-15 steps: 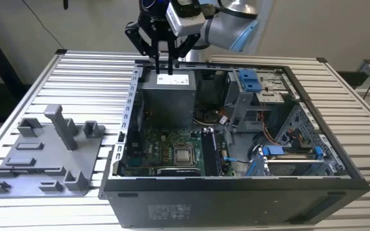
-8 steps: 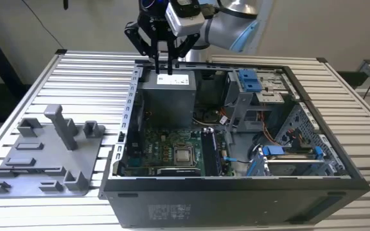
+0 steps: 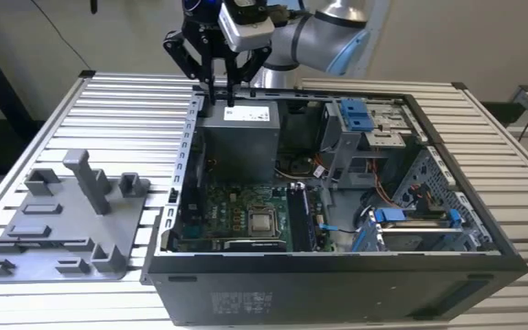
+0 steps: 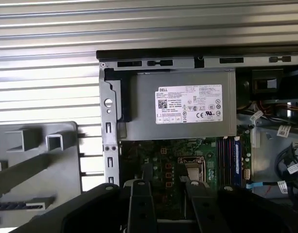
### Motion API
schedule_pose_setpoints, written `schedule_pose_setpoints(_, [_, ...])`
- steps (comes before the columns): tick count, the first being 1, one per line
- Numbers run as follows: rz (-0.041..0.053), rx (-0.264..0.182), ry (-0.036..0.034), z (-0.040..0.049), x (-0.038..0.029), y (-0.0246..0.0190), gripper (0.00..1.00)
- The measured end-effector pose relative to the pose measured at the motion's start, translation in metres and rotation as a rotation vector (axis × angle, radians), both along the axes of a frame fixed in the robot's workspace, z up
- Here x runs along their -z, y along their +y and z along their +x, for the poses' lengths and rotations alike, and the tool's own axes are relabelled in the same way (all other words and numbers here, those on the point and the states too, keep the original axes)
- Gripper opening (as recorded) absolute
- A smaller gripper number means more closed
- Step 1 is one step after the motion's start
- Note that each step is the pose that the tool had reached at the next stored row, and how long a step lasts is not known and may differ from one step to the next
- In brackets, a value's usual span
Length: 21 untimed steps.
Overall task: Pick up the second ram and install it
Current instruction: 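Reach for the second ram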
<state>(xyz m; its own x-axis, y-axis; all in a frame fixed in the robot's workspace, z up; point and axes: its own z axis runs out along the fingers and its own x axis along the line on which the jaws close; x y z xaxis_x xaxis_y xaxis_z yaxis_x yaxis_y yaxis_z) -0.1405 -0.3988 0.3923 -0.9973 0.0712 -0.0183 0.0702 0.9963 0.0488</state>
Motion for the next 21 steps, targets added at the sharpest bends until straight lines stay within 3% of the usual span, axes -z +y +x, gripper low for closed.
schedule_pose_setpoints(4, [-0.0001, 0.000, 0.0061, -0.0087, 0.0000, 0.0000, 0.32])
schedule_pose_setpoints(10, [-0.0001, -0.001, 0.0064, -0.0308, 0.0004, 0.0000, 0.32])
schedule_pose_setpoints(15, [-0.0001, -0.002, 0.0077, -0.0500, 0.0009, 0.0000, 0.11])
schedule_pose_setpoints(17, [-0.0001, -0.003, 0.0088, -0.0574, 0.0011, 0.0000, 0.11])
schedule_pose_setpoints(18, [-0.0002, -0.003, 0.0121, -0.0603, 0.0014, 0.0000, 0.11])
schedule_pose_setpoints(21, [-0.0001, -0.003, 0.0310, -0.0676, 0.0017, 0.0000, 0.11])
